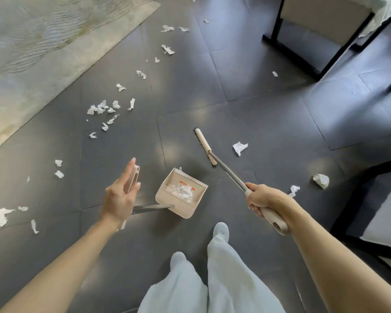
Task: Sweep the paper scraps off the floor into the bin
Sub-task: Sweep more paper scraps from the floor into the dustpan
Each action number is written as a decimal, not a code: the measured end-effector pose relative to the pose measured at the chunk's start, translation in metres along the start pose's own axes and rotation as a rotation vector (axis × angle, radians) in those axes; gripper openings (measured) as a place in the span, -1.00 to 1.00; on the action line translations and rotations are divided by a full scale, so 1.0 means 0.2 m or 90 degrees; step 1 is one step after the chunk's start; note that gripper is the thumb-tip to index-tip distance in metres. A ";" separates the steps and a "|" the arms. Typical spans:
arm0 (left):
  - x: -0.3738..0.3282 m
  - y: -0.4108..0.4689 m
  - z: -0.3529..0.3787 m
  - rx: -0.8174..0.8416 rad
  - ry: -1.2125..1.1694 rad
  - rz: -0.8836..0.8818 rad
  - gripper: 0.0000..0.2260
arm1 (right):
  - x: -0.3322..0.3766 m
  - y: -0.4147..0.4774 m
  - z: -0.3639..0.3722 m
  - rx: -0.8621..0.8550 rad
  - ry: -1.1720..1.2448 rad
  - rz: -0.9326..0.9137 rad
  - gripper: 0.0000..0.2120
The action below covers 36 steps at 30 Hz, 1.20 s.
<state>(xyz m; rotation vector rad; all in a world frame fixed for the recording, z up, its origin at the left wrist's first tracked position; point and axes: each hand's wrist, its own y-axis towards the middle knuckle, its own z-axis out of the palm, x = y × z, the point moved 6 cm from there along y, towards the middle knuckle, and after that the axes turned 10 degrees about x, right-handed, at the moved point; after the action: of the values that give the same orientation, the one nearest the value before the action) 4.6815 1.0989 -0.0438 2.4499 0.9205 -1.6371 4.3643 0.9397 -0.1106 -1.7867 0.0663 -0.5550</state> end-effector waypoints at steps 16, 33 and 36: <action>0.27 0.26 -0.43 0.067 0.155 0.024 -0.42 | 0.37 0.09 0.97 0.141 0.002 0.027 -0.46; -0.23 0.90 0.20 0.218 0.059 0.099 -0.39 | 0.19 0.06 -0.18 -0.142 0.045 0.028 -0.46; -0.39 1.07 0.45 0.264 0.073 0.116 -0.39 | 0.10 0.17 -0.47 -0.182 0.016 0.077 -0.48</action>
<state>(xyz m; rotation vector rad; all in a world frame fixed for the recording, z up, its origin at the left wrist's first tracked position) 4.6944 0.8554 -0.0743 2.8137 0.3747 -1.7845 4.3526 0.8375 -0.1184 -2.0369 0.2811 -0.4998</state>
